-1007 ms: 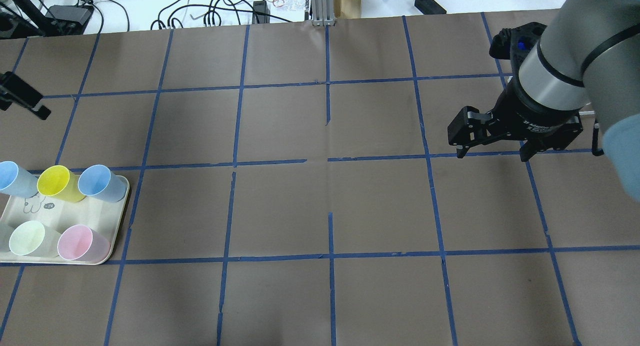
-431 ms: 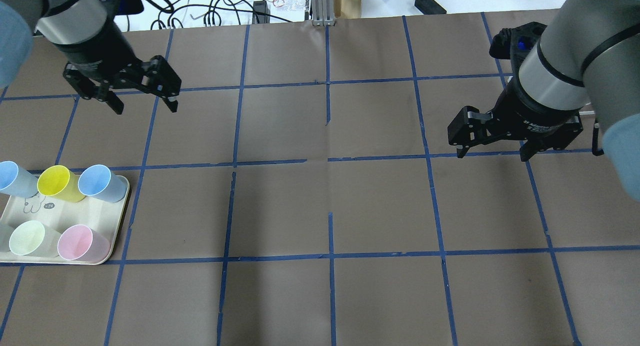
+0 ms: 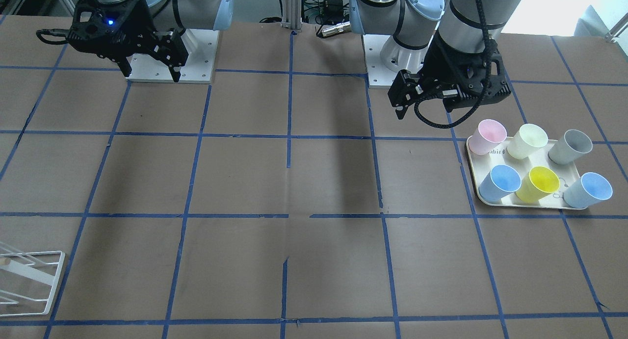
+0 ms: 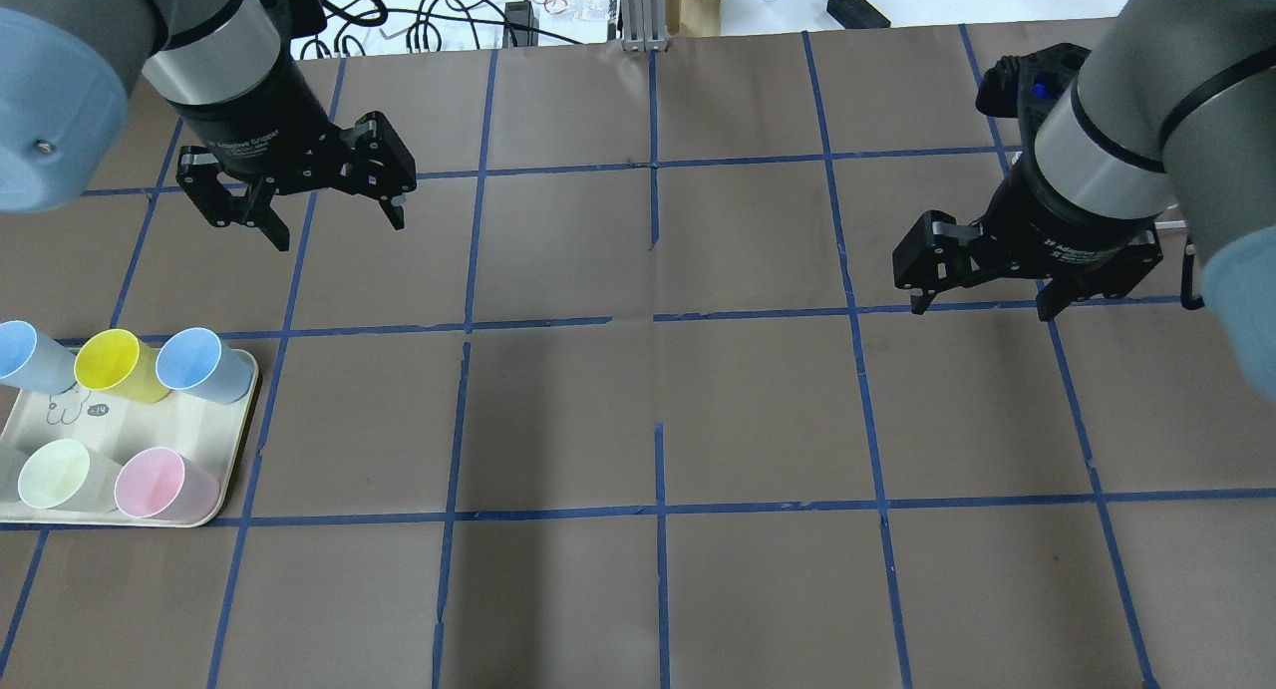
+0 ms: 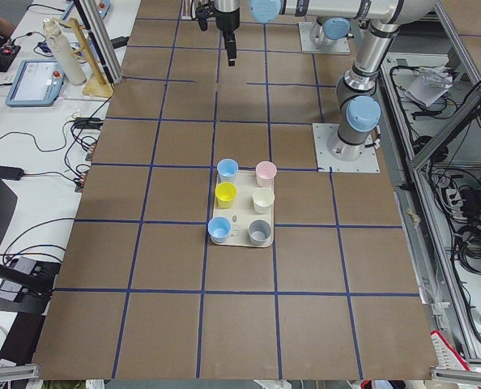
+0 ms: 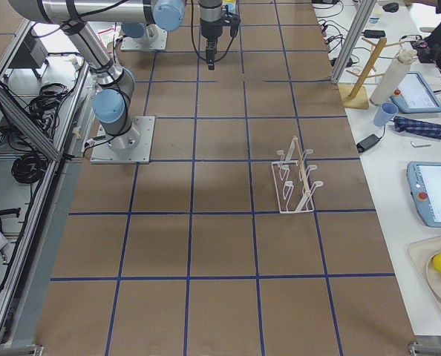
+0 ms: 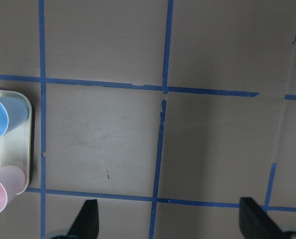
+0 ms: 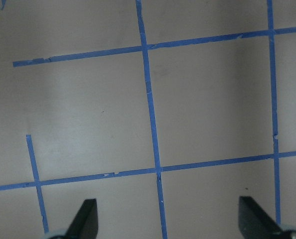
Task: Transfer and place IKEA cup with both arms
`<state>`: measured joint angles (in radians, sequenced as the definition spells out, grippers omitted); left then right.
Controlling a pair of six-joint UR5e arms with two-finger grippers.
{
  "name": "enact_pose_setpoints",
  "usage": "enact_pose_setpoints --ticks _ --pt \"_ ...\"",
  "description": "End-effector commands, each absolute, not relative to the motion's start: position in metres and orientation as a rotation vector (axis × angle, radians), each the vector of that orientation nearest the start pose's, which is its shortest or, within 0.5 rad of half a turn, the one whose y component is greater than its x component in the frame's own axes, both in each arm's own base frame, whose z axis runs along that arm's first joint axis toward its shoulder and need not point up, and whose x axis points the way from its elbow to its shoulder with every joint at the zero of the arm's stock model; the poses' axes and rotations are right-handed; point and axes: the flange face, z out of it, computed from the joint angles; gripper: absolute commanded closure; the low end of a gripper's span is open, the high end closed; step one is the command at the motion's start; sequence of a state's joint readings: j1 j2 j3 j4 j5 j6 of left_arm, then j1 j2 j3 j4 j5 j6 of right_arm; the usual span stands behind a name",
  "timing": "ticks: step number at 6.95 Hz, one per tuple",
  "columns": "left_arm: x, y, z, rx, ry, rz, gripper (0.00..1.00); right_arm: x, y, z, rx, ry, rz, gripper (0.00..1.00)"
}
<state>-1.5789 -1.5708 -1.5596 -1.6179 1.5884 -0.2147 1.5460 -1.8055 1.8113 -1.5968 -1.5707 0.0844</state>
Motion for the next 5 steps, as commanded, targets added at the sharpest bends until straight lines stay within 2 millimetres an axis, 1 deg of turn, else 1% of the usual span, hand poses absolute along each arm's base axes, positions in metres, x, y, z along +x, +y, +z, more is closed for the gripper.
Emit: enact_pose_setpoints --ticks 1,2,4,5 --pt "-0.129 -0.474 0.484 -0.411 3.088 0.084 0.00 0.123 -0.399 0.477 0.173 3.136 -0.034 0.00" --pt "-0.126 -0.470 0.486 -0.429 3.094 0.074 0.00 0.123 -0.399 0.477 0.173 3.134 -0.036 0.00" --pt "-0.124 -0.490 0.492 -0.438 3.099 0.044 0.00 0.124 -0.399 0.477 0.171 3.134 -0.041 0.00" --pt "-0.123 -0.496 0.501 -0.434 3.092 0.023 0.00 0.124 -0.398 0.478 0.173 3.134 -0.041 0.00"
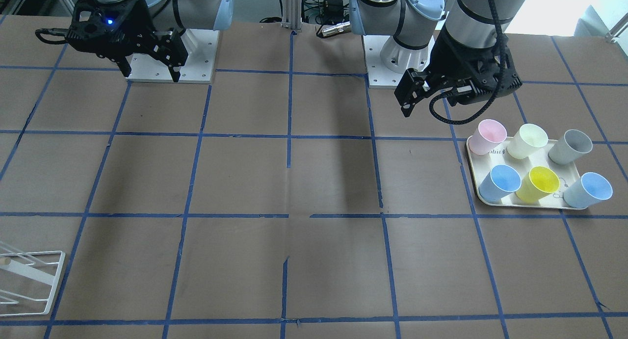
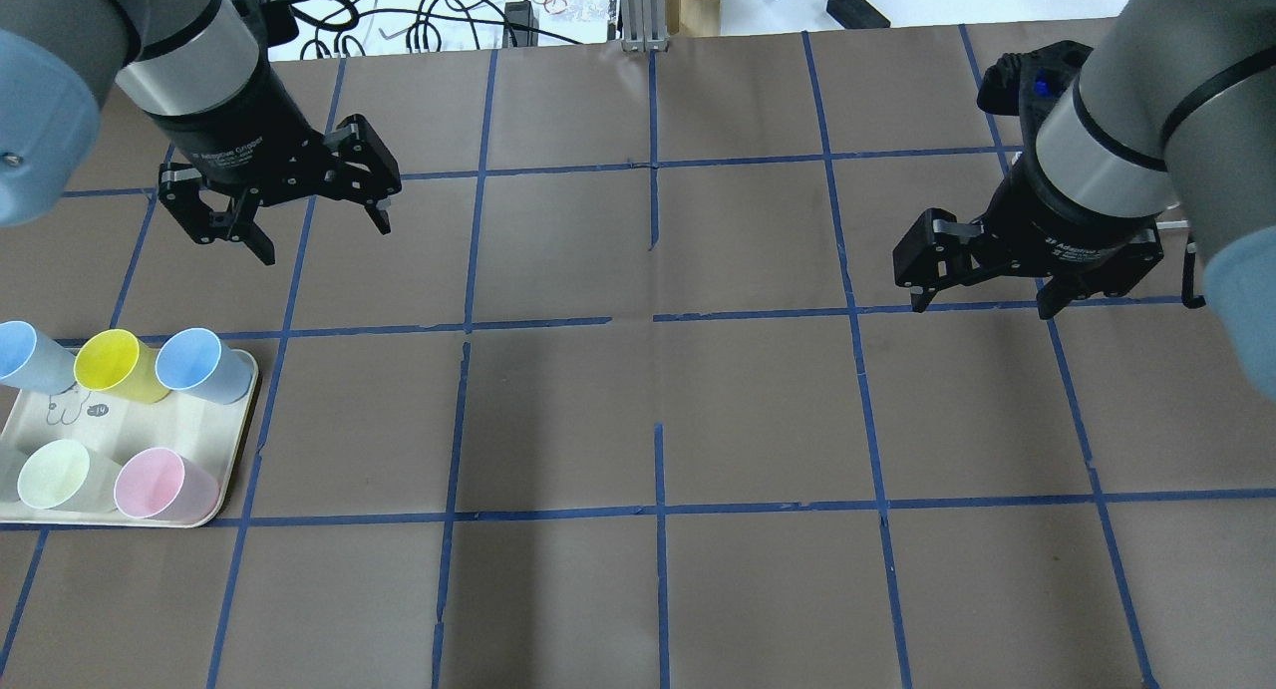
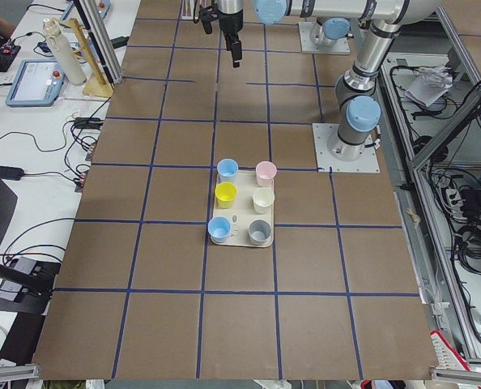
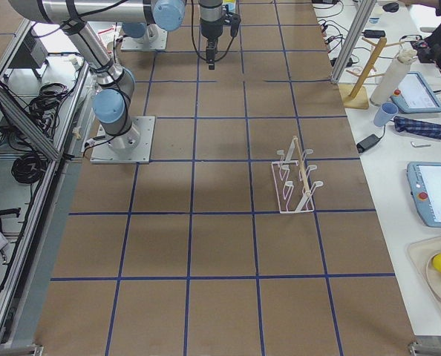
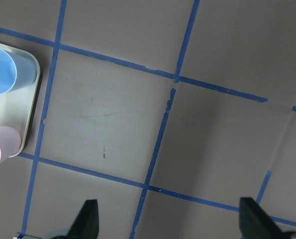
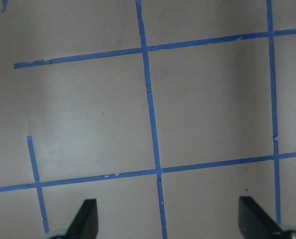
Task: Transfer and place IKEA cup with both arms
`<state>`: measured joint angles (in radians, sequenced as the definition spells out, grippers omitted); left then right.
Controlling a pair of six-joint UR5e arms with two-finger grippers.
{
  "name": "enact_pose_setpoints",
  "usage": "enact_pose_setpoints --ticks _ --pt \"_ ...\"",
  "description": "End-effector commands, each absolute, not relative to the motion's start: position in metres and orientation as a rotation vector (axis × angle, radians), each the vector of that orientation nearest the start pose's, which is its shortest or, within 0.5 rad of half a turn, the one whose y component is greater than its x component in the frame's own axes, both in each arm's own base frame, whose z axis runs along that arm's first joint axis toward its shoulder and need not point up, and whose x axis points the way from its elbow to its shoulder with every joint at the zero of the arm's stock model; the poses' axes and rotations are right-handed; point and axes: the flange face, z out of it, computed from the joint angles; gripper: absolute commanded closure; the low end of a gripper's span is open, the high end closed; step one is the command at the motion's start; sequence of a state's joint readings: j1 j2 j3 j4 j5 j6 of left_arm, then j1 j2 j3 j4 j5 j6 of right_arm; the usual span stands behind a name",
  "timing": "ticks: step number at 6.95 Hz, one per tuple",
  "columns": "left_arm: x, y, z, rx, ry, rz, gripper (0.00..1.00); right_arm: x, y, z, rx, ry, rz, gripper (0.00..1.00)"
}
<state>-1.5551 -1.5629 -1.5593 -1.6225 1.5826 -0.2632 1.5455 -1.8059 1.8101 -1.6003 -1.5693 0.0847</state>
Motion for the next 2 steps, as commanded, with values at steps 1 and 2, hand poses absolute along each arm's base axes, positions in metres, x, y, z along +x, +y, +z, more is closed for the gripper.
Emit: enact_pose_setpoints --ticks 1,2 --pt "-0.1239 -0.4967 0.5016 -0.418 3.094 0.018 0.00 0.1237 -0.3981 0.4775 0.173 3.134 -0.041 0.00" --pt "-0.1239 -0.4965 0.5007 -0.404 3.096 0.013 0.00 0.1237 -0.3981 0.4775 0.173 3.134 -0.041 0.00"
